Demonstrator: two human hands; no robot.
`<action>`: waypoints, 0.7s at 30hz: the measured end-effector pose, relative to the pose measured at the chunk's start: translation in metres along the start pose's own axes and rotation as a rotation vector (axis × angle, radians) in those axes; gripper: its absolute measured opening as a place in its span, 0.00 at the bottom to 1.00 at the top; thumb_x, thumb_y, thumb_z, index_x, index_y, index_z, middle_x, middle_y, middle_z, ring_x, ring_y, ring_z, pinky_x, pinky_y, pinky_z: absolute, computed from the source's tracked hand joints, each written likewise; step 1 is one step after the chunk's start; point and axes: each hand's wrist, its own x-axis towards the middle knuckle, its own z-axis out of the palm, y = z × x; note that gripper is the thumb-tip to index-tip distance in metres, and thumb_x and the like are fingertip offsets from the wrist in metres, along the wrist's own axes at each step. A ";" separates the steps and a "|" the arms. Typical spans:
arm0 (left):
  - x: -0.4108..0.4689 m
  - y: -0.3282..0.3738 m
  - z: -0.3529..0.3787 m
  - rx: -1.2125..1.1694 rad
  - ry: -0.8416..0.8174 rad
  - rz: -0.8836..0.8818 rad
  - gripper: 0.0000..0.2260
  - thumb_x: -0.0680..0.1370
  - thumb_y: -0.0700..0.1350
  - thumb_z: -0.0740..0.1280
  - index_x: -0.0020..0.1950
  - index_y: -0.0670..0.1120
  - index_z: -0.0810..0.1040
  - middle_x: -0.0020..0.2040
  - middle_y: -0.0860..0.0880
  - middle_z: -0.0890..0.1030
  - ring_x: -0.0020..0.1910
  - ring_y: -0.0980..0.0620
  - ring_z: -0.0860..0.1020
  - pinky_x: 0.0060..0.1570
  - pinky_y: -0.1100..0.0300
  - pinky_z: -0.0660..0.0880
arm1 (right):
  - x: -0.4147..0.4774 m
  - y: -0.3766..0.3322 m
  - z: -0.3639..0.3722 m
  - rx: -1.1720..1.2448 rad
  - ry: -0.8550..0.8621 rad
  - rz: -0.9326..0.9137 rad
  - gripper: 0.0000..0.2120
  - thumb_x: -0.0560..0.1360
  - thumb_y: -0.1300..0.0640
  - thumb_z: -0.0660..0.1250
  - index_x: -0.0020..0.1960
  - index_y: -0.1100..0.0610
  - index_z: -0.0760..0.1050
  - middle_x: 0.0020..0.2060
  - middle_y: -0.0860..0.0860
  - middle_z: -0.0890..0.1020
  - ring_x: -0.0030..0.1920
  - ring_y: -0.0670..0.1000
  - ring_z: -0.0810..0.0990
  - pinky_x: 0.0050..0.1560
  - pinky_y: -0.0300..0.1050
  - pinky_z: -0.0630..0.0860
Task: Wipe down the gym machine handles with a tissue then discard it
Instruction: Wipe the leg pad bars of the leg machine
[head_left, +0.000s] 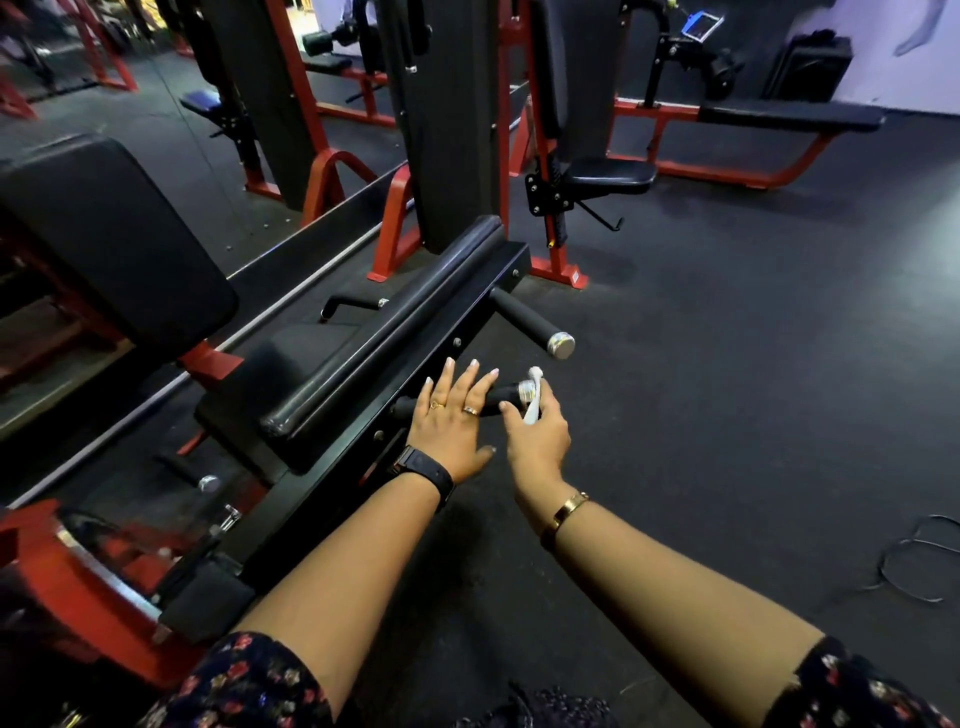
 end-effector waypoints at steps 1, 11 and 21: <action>0.000 0.000 0.000 -0.005 -0.004 0.001 0.44 0.76 0.56 0.67 0.78 0.56 0.37 0.79 0.51 0.38 0.77 0.47 0.35 0.75 0.49 0.36 | 0.002 -0.001 -0.001 -0.006 -0.046 -0.021 0.28 0.74 0.63 0.68 0.72 0.50 0.67 0.66 0.49 0.74 0.65 0.48 0.72 0.65 0.39 0.66; 0.000 0.001 0.002 0.004 0.009 -0.008 0.45 0.75 0.57 0.67 0.78 0.56 0.35 0.79 0.52 0.38 0.77 0.47 0.35 0.73 0.50 0.34 | 0.002 -0.002 -0.018 -0.035 0.007 -0.012 0.20 0.75 0.60 0.69 0.67 0.55 0.74 0.59 0.50 0.80 0.59 0.48 0.77 0.62 0.42 0.73; -0.003 -0.007 -0.006 0.017 0.005 0.052 0.42 0.77 0.55 0.66 0.78 0.55 0.37 0.80 0.52 0.41 0.78 0.50 0.38 0.74 0.51 0.36 | 0.021 -0.010 -0.020 -0.725 -0.283 -0.534 0.19 0.80 0.63 0.59 0.71 0.61 0.66 0.72 0.59 0.66 0.76 0.58 0.56 0.73 0.48 0.54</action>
